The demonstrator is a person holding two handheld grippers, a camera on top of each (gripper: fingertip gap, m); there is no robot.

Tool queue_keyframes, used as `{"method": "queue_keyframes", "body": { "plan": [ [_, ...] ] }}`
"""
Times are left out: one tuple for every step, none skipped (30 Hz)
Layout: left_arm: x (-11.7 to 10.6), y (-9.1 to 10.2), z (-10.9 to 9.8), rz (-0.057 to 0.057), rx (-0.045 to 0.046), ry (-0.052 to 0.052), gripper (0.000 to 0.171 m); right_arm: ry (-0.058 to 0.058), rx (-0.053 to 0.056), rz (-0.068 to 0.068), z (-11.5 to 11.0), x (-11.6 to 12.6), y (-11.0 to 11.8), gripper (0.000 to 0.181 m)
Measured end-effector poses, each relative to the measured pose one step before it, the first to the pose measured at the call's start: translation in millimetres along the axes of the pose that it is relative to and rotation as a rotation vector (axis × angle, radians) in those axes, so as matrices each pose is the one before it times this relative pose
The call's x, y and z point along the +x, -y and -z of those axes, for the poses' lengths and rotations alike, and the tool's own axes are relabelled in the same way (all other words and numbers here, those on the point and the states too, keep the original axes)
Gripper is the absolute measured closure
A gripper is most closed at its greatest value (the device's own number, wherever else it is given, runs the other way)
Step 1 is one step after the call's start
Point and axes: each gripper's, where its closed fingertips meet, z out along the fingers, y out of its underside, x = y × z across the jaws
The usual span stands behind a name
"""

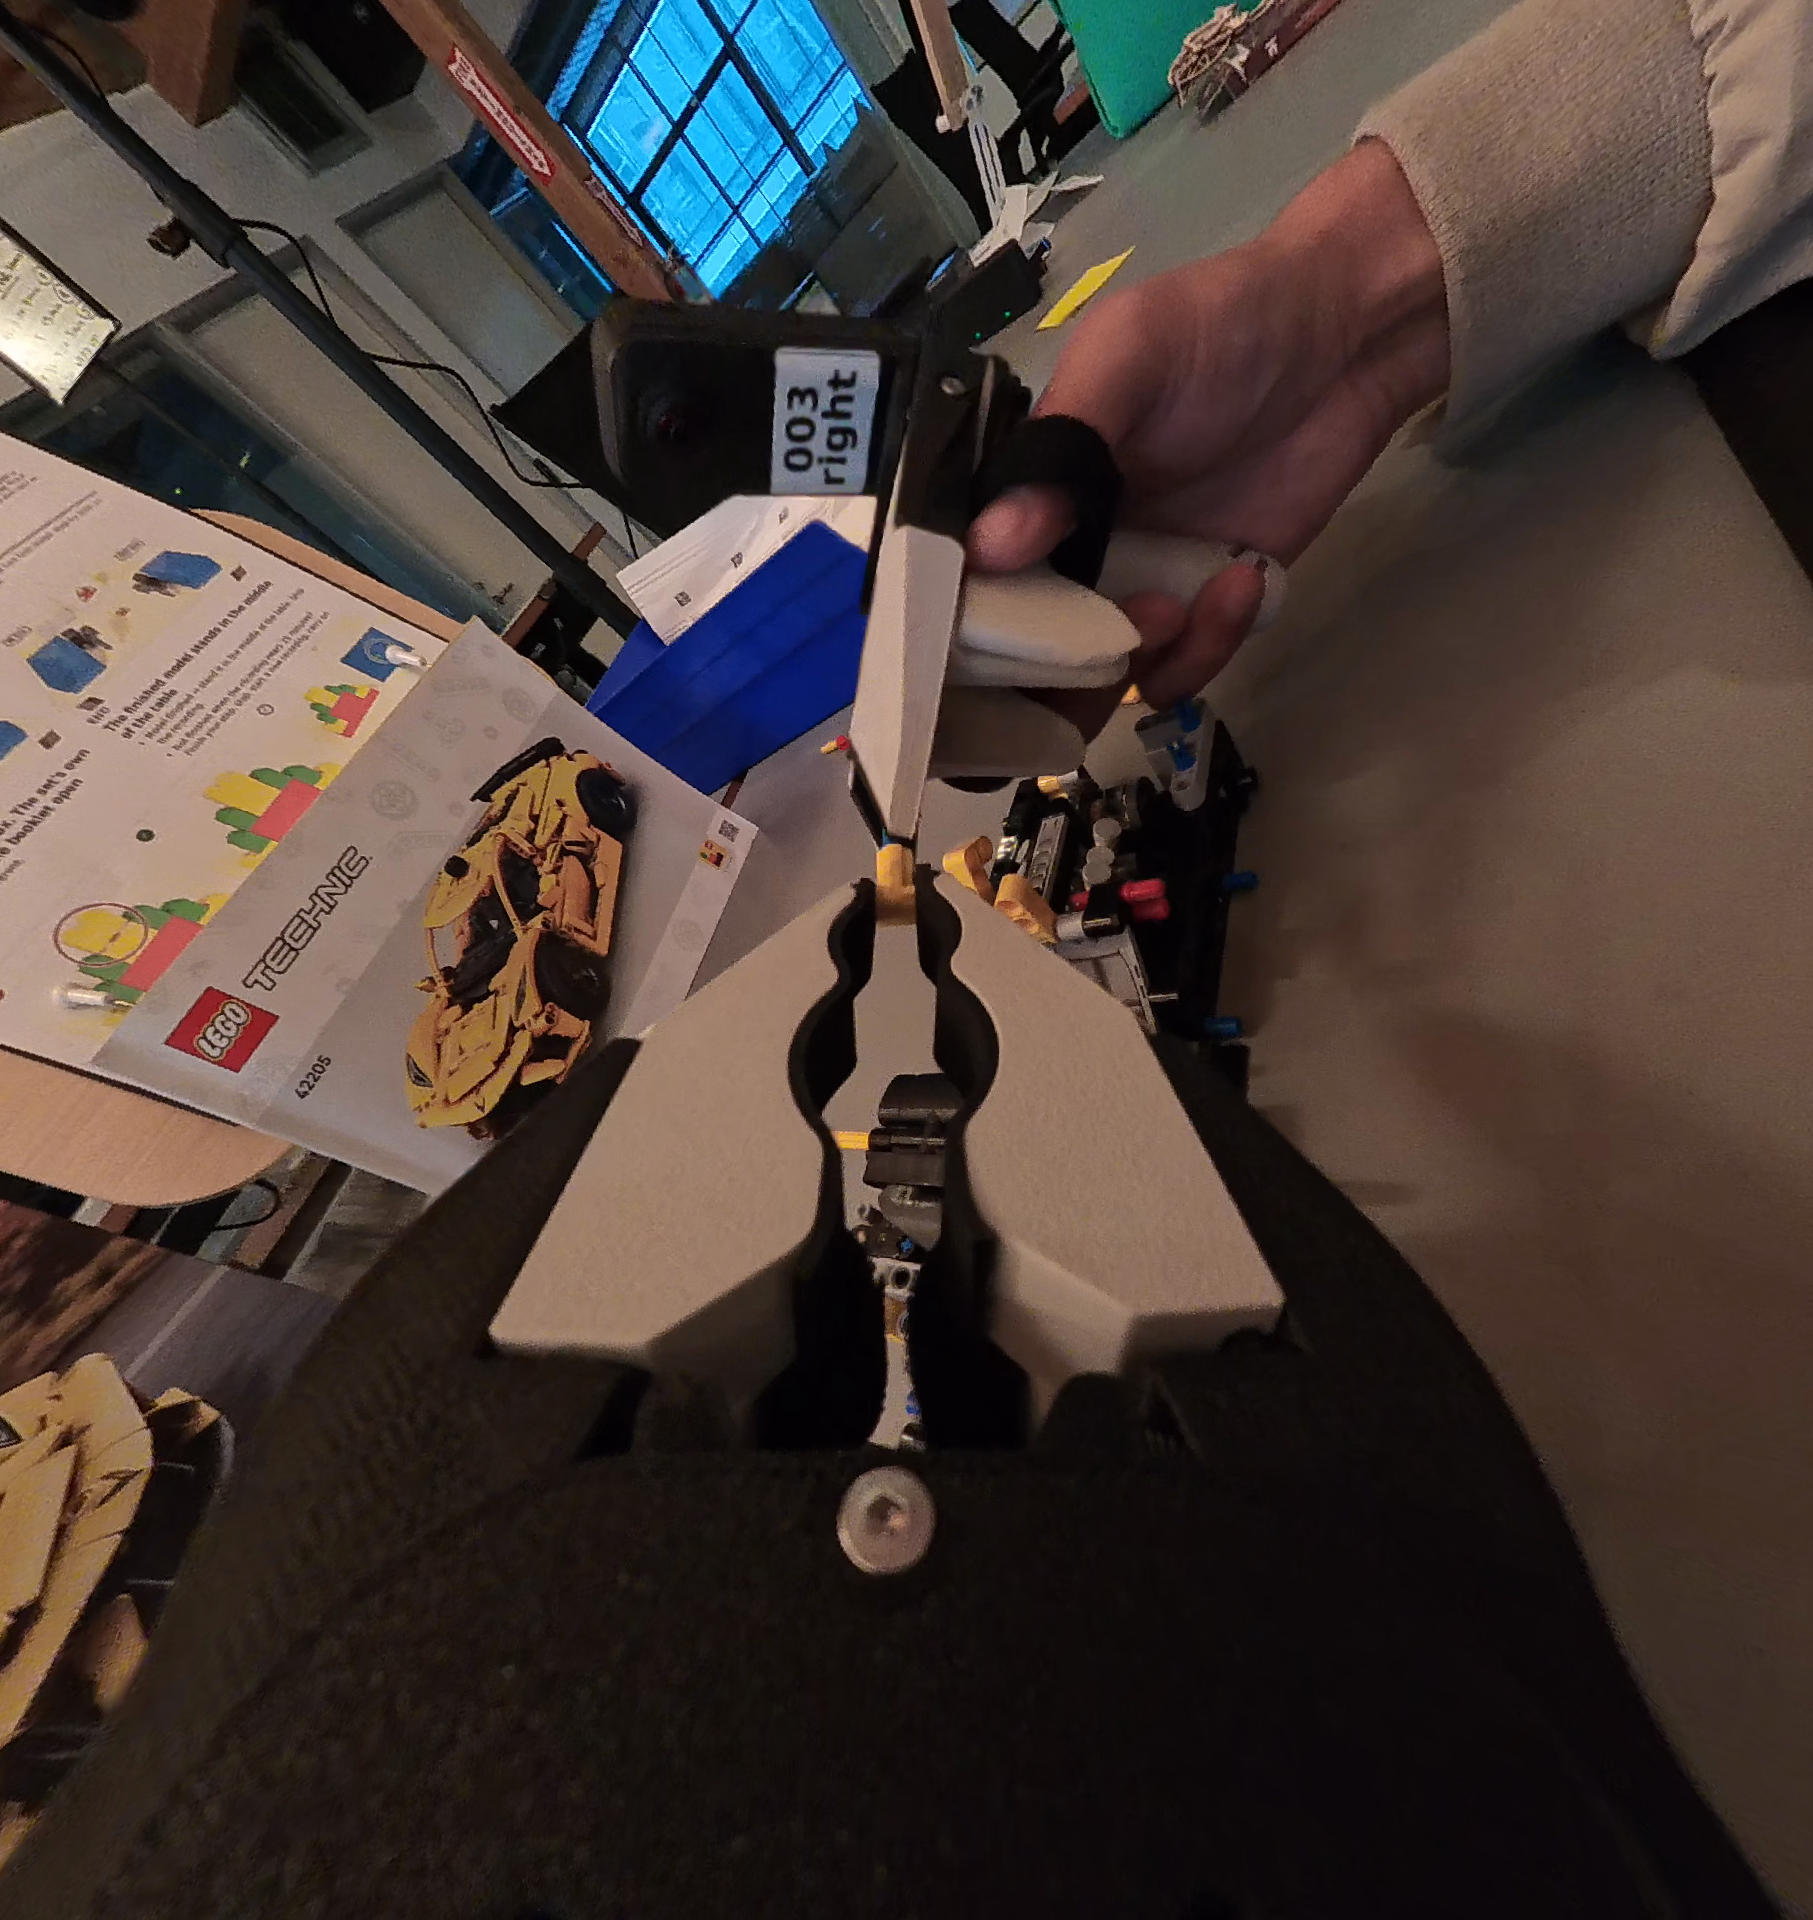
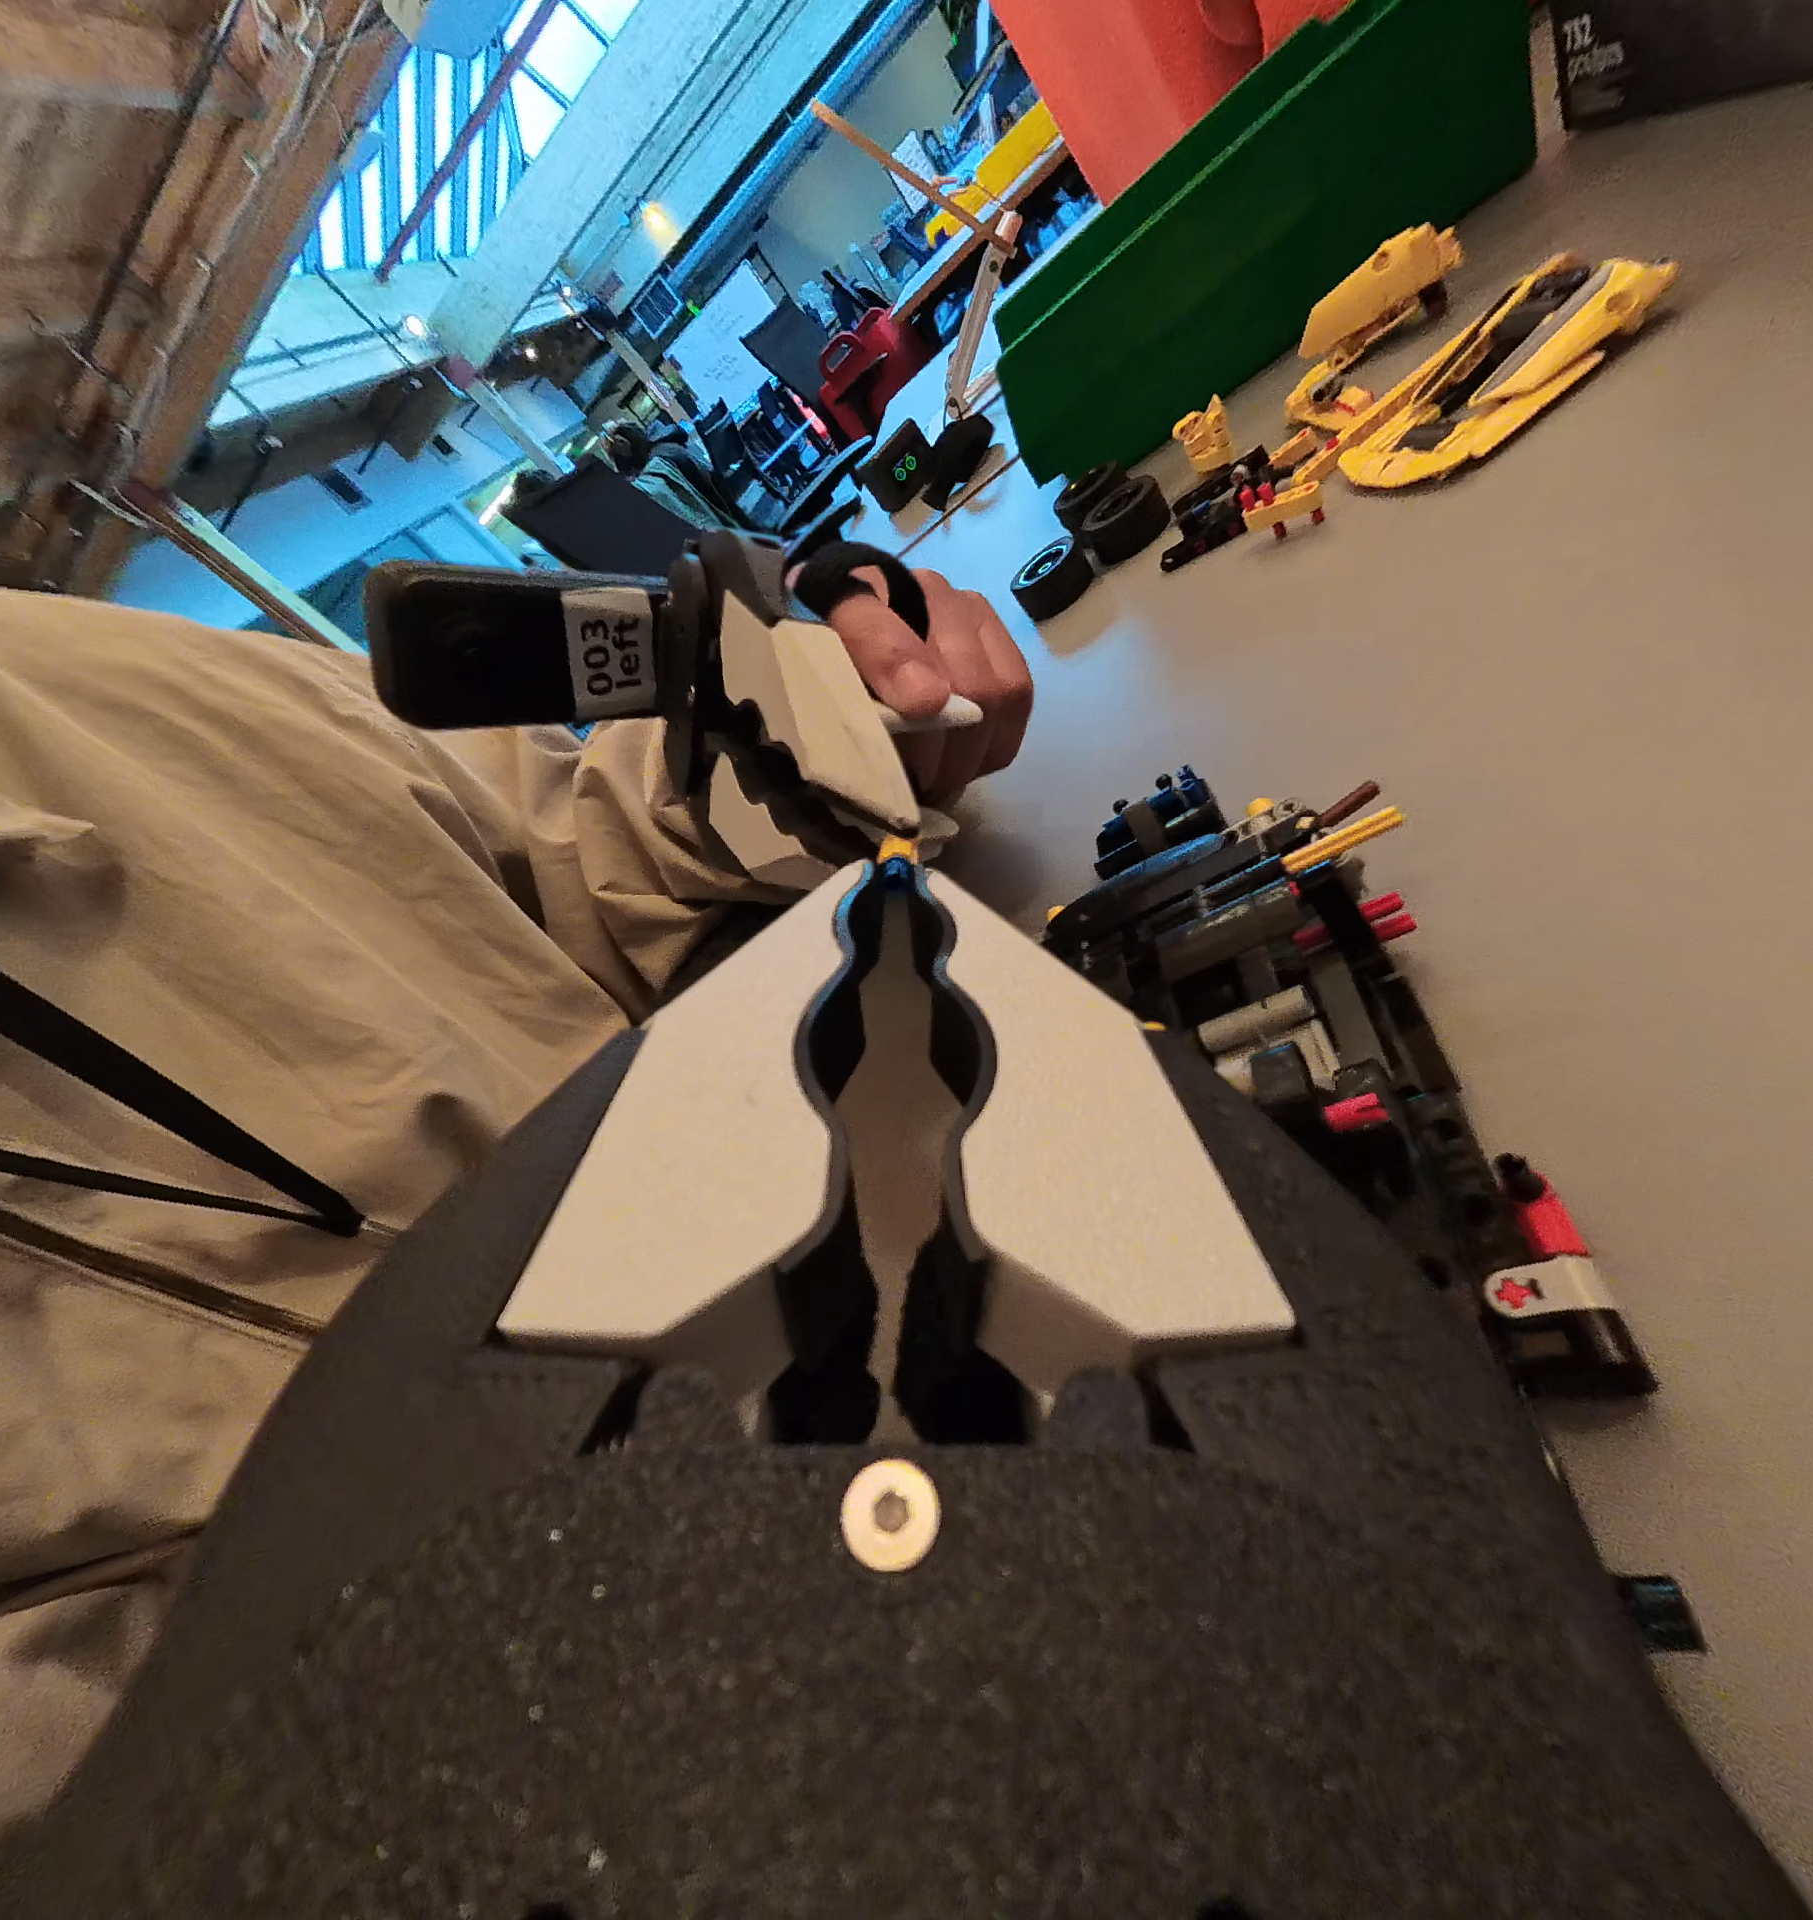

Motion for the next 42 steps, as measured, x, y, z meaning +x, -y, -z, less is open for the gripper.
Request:
{"method": "queue_keyframes", "body": {
  "plan": [
    [0.06,0.65,0.05,-0.0143,0.00158,0.0051,0.164,0.0100,0.0038,-0.0187,0.28,-0.81,0.18,0.178],
    [0.22,-0.21,-0.02,-0.0131,-0.00669,0.0033,0.164,0.0071,-0.0006,-0.0210,0.06,-0.50,0.01,0.178],
    [0.31,-1.59,-0.51,-0.0125,-0.01642,0.0015,0.164,-0.0141,-0.0109,-0.0069,0.16,1.99,-0.87,0.178],
    [-0.22,-0.82,-0.30,-0.0159,-0.01083,0.0042,0.164,-0.0086,-0.0039,-0.0136,0.03,1.25,-0.02,0.178],
    [-0.45,0.41,0.35,-0.0112,-0.00570,0.0011,0.164,0.0119,0.0024,-0.0194,0.06,-0.82,0.56,0.178],
    [-0.05,0.67,0.29,0.0034,-0.00665,-0.0054,0.164,0.0076,-0.0003,-0.0141,0.11,-0.51,0.02,0.178],
    [-0.04,1.34,0.13,0.0113,0.00087,-0.0057,0.165,0.0030,-0.0087,0.0047,0.70,-1.24,-0.66,0.178],
    [-0.43,1.32,0.01,0.0088,0.00379,-0.0009,0.165,-0.0008,-0.0049,0.0152,0.99,-1.47,0.87,0.178],
    [-0.68,0.69,0.01,0.0003,-0.00030,-0.0001,0.165,-0.0081,-0.0023,0.0111,0.48,-0.40,0.78,0.178],
    [-0.99,0.22,0.20,-0.0081,-0.00151,0.0011,0.165,-0.0057,-0.0054,0.0164,0.52,-0.65,0.27,0.178],
    [-1.64,-0.57,0.10,-0.0061,-0.00543,0.0042,0.165,-0.0170,0.0028,0.0092,1.14,0.66,1.85,0.178],
    [-2.52,-1.74,2.15,0.0006,-0.00841,0.0047,0.165,-0.0285,0.0107,0.0143,4.11,1.98,2.85,0.178],
    [-5.12,-3.70,5.65,0.0087,-0.00493,0.0129,0.165,-0.0542,0.0911,-0.0161,18.15,9.39,14.57,0.178],
    [-8.12,-4.85,7.15,0.0292,0.00460,0.0214,0.165,0.0237,0.1198,-0.0422,27.70,2.11,20.82,0.179],
    [-10.27,-4.15,5.60,0.0522,0.00904,0.0230,0.165,-0.0216,0.0573,-0.0054,27.00,4.19,13.26,0.179],
    [-9.78,-0.80,2.86,0.0529,0.01396,0.0192,0.165,-0.0986,-0.0292,0.0357,24.55,11.75,0.83,0.179],
    [-5.60,0.94,0.02,0.0438,0.01186,0.0035,0.165,-0.2056,-0.0429,0.0561,26.96,27.23,-3.61,0.179],
    [-2.06,-0.42,-2.20,0.0388,0.00560,-0.0026,0.164,-0.2570,-0.0584,0.0632,27.11,38.22,-9.09,0.178],
    [-0.56,-2.28,-3.31,0.0333,0.00076,0.0016,0.164,-0.2001,-0.0598,0.0426,20.47,34.11,-13.07,0.178],
    [2.29,-3.46,-3.72,0.0295,-0.00488,-0.0084,0.164,-0.1382,-0.0520,0.0196,13.54,25.88,-13.75,0.178],
    [3.62,-4.18,-3.85,0.0264,-0.01277,-0.0140,0.164,-0.0923,-0.0283,0.0149,8.76,17.78,-9.72,0.178],
    [1.03,-3.99,-3.66,0.0201,-0.01685,0.0042,0.164,-0.0404,0.0076,0.0201,5.28,8.47,-3.96,0.178],
    [-0.39,-2.21,-2.69,0.0131,-0.01292,0.0114,0.164,-0.0267,0.0097,0.0193,3.07,5.73,-2.14,0.178],
    [0.91,-0.31,-1.85,0.0136,-0.00575,0.0001,0.164,-0.0376,-0.0143,0.0160,2.04,6.76,-3.82,0.176],
    [1.85,0.12,-1.31,0.0218,-0.00273,-0.0096,0.164,-0.0327,-0.0192,0.0086,1.19,5.12,-3.87,0.173],
    [2.59,0.18,-0.94,0.0317,0.00063,-0.0164,0.164,-0.0013,-0.0044,-0.0002,0.23,-0.71,-1.22,0.168],
    [4.02,-0.12,-0.80,0.0397,0.00291,-0.0277,0.164,0.0120,0.0046,-0.0144,-0.29,-4.72,1.43,0.164],
    [3.67,0.19,-0.56,0.0466,0.00642,-0.0273,0.164,0.0119,0.0121,-0.0104,-0.72,-8.28,5.01,0.158],
    [2.27,1.33,-0.29,0.0520,0.01489,-0.0226,0.164,0.0302,0.0333,0.0162,-2.18,-16.69,9.41,0.152],
    [2.86,1.67,-0.41,0.0535,0.01440,-0.0310,0.164,0.0537,0.0433,0.0655,-4.79,-25.10,10.79,0.150],
    [2.40,0.96,-0.67,0.0574,0.00869,-0.0326,0.164,0.0517,0.0408,0.1134,-7.16,-27.13,11.52,0.147],
    [0.91,1.55,-0.80,0.0718,0.01240,-0.0286,0.164,0.0291,0.0549,0.1056,-9.17,-25.39,15.08,0.142],
    [2.68,3.11,-0.63,0.1039,0.02294,-0.0492,0.164,0.0353,0.0884,0.0468,-10.40,-27.23,20.76,0.138],
    [3.81,7.21,0.44,0.1501,0.04806,-0.0717,0.164,0.0557,0.1209,-0.0102,-11.30,-30.56,23.95,0.134],
    [2.30,12.90,2.69,0.1718,0.08684,-0.0715,0.164,0.0554,0.1191,-0.0135,-12.93,-28.84,20.47,0.131],
    [1.53,13.10,3.87,0.1426,0.08644,-0.0619,0.164,0.0277,0.0682,0.0074,-13.02,-23.22,10.92,0.132],
    [-0.27,7.69,3.22,0.0924,0.04709,-0.0346,0.164,-0.0063,0.0438,0.0271,-11.18,-16.67,7.95,0.124],
    [-0.97,3.27,2.45,0.0512,0.01870,-0.0135,0.164,-0.0310,0.0218,0.0525,-7.37,-10.73,6.75,0.124],
    [1.06,0.91,1.55,0.0322,0.00691,-0.0146,0.164,-0.0528,0.0371,0.0370,-3.41,-5.47,9.84,0.127],
    [2.94,0.28,0.71,0.0310,0.00841,-0.0198,0.164,-0.0494,0.0603,0.0326,-0.88,-3.96,11.95,0.134],
    [3.18,-0.19,-0.35,0.0301,0.00838,-0.0190,0.164,-0.0340,0.0393,0.0725,-1.44,-3.73,7.28,0.137],
    [2.50,-1.75,-1.16,0.0223,-0.00144,-0.0140,0.164,-0.0392,-0.0036,0.0944,-1.63,-0.54,0.66,0.138]
  ]
}}
